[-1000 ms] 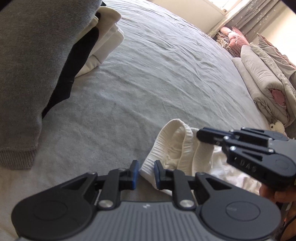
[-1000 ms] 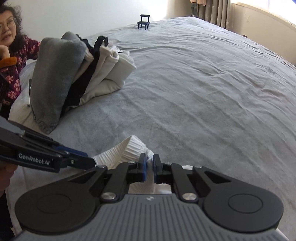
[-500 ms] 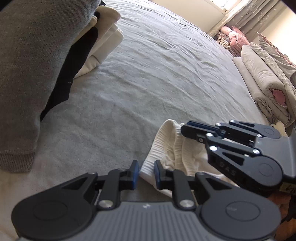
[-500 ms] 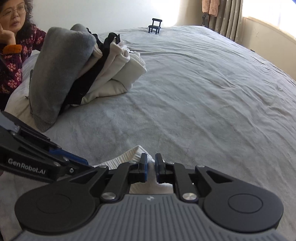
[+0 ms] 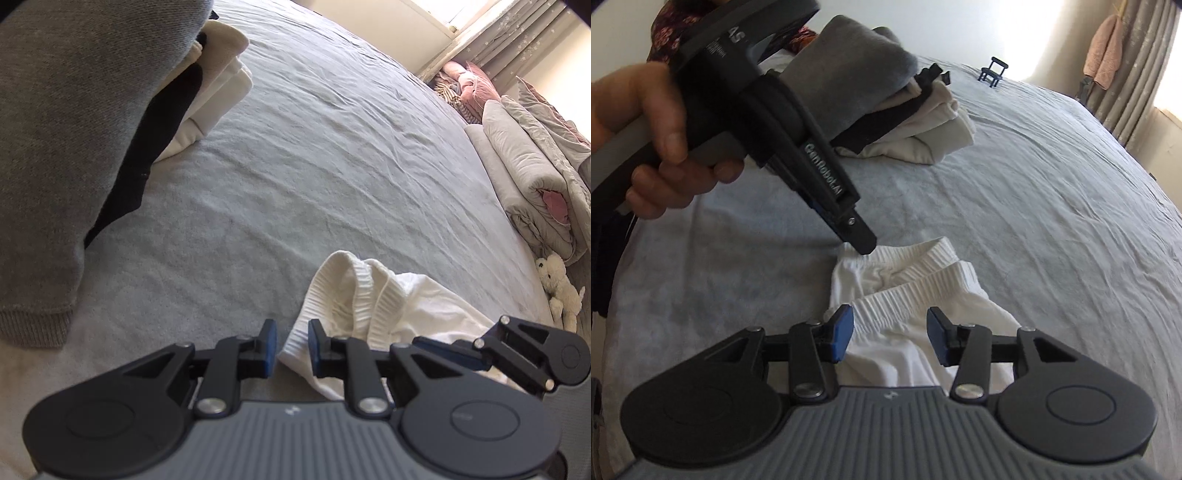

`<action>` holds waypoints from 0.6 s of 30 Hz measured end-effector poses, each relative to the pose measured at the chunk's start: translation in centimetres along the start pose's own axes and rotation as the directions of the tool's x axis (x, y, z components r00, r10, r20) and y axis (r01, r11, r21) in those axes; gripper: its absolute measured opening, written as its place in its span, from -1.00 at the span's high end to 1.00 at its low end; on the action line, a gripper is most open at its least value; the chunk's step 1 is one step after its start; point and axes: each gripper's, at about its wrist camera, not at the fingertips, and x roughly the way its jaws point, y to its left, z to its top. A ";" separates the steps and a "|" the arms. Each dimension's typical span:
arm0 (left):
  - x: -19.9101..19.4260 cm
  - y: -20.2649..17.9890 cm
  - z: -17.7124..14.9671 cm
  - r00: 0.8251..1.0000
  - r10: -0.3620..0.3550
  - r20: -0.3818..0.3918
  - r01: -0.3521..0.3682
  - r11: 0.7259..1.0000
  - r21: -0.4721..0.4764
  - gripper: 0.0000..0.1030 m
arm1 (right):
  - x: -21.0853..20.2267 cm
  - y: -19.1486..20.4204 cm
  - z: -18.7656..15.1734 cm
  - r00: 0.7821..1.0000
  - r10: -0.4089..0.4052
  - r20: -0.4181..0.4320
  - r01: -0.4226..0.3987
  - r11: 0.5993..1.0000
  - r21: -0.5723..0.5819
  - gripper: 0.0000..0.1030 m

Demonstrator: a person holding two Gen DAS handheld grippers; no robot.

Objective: Fold clothes

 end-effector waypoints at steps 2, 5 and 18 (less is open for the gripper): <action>0.1 0.1 0.1 1.000 0.002 -0.003 -0.002 1.000 -0.001 0.67 | 0.3 0.6 0.2 0.999 0.039 0.002 -0.039 0.999 -0.017 0.06; 0.1 0.2 0.1 1.000 0.005 -0.003 -0.005 1.000 -0.004 0.67 | 0.2 1.1 0.4 0.997 0.082 -0.002 -0.082 0.996 -0.041 0.06; 0.3 -0.2 -0.1 1.000 0.021 -0.004 -0.021 0.999 0.027 0.67 | -2.3 -7.3 4.5 0.957 -0.285 0.056 0.257 0.921 0.292 0.89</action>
